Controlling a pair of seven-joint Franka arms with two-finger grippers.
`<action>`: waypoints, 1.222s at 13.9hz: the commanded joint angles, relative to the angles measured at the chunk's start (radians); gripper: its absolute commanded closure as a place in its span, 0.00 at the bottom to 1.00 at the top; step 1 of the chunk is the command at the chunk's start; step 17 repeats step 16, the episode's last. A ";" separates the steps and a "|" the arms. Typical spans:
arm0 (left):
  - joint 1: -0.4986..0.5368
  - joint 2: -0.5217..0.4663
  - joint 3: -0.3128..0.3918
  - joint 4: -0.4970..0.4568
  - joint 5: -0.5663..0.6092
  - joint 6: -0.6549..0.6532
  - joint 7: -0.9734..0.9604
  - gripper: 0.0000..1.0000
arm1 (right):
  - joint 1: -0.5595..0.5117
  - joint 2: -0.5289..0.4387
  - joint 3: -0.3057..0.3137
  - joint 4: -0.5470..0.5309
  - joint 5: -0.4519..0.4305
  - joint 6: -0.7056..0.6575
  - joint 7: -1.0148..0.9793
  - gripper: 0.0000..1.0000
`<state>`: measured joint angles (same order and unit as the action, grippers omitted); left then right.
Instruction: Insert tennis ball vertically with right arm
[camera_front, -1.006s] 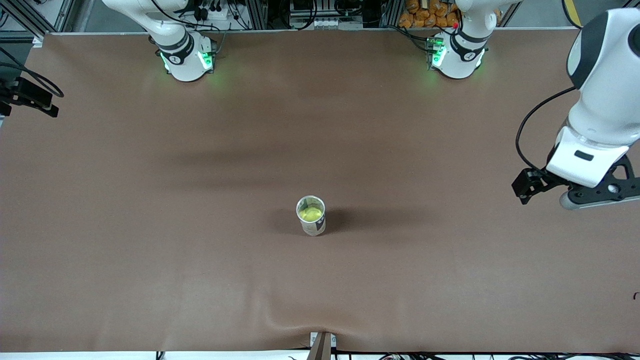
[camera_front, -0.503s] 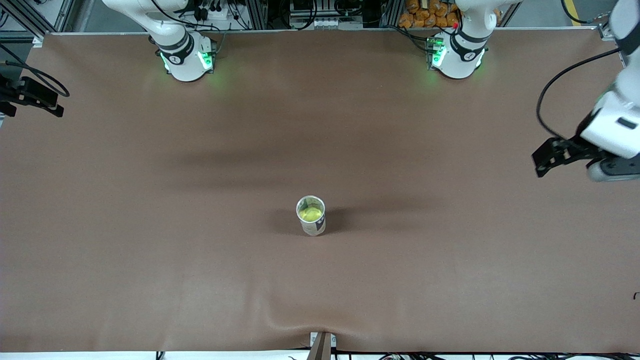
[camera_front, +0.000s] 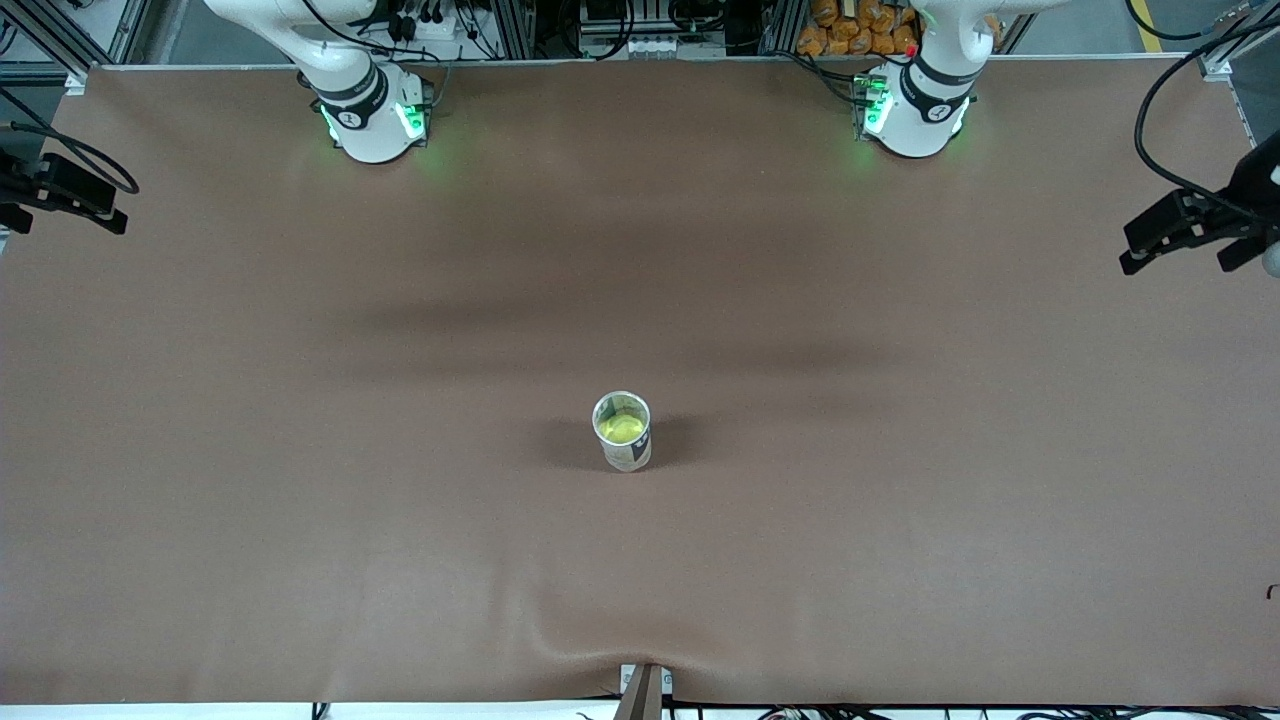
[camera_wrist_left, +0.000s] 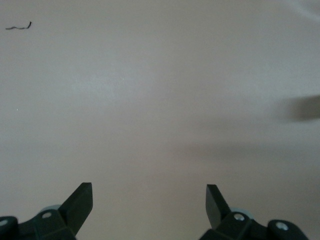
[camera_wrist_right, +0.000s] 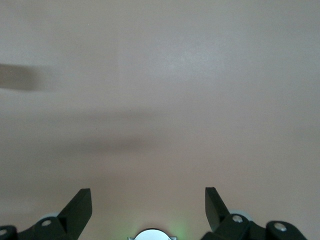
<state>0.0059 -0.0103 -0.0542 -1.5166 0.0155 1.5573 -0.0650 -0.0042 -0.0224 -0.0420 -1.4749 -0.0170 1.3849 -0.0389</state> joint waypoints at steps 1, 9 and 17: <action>-0.026 -0.045 0.017 -0.053 -0.014 0.006 0.007 0.00 | -0.023 0.009 0.017 0.022 0.002 -0.012 -0.015 0.00; 0.006 -0.033 -0.050 -0.042 0.004 0.000 -0.002 0.00 | -0.023 0.009 0.017 0.021 0.003 -0.014 -0.013 0.00; 0.011 -0.005 -0.041 0.001 -0.003 -0.009 -0.009 0.00 | -0.025 0.009 0.016 0.021 0.002 -0.015 -0.013 0.00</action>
